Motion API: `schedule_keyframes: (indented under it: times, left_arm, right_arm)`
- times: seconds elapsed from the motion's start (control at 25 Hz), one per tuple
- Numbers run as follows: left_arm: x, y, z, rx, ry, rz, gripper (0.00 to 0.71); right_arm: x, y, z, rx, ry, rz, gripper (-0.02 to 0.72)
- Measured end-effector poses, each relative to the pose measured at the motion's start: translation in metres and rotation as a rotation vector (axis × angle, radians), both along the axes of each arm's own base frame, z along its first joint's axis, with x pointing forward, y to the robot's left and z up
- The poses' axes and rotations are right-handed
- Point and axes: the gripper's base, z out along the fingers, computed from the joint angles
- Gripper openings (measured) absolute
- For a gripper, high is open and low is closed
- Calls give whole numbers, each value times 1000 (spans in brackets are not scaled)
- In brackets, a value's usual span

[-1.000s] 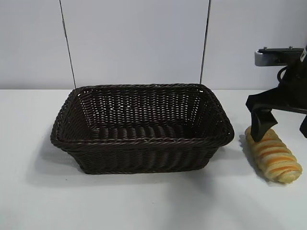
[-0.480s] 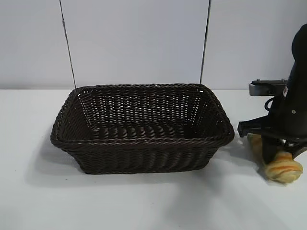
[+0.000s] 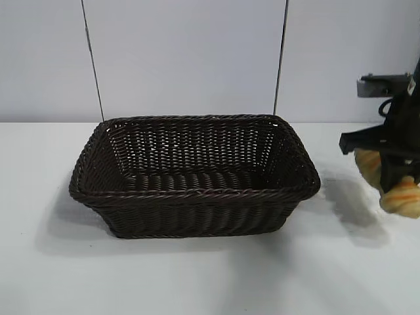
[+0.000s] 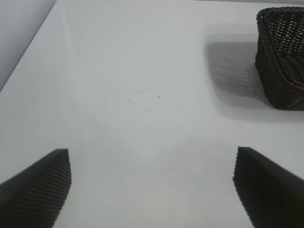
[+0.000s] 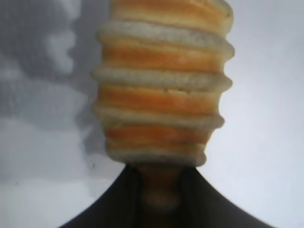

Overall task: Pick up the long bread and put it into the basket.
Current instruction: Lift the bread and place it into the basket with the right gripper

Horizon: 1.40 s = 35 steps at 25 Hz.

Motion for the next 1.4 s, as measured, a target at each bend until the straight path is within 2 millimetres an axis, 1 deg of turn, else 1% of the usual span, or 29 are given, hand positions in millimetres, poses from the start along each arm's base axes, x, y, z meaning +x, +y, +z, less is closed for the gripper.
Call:
schedule_keyframes:
  times: [0.08,0.2,0.32,0.44,0.64,0.76,0.84,0.96,1.08,1.16,1.28,1.4]
  left_arm:
    - [0,0,0,0,0,0,668]
    - [0,0,0,0,0,0,668]
    - [0,0,0,0,0,0,668]
    - [0,0,0,0,0,0,667]
    - [0,0,0,0,0,0,667]
    - [0,0,0,0,0,0,666]
    - [0,0,0,0,0,0,666]
    - [0,0,0,0,0,0,666]
    - [0,0,0,0,0,0,666]
    - [0,0,0,0,0,0,666]
    - [0,0,0,0,0,0,666]
    - [0,0,0,0,0,0,666]
  right_arm:
    - [2,1,10,9,-7,11,115]
    - [3,8,16,30,-12,42,115]
    - [1,26,18,33,-13,104,115]
    - [-3,56,17,46,-26,189,115]
    - [-10,106,3,58,-12,325,115]
    - [-10,134,-4,47,-9,422,115]
    - [-8,151,-5,6,-29,552,104]
    - [0,166,-9,-114,-88,838,97]
    - [7,172,-18,-282,-130,1156,97]
    - [11,175,-24,-368,-152,1325,97]
    - [16,182,-32,-407,-201,1441,97]
    - [21,188,-46,-384,-215,1461,97]
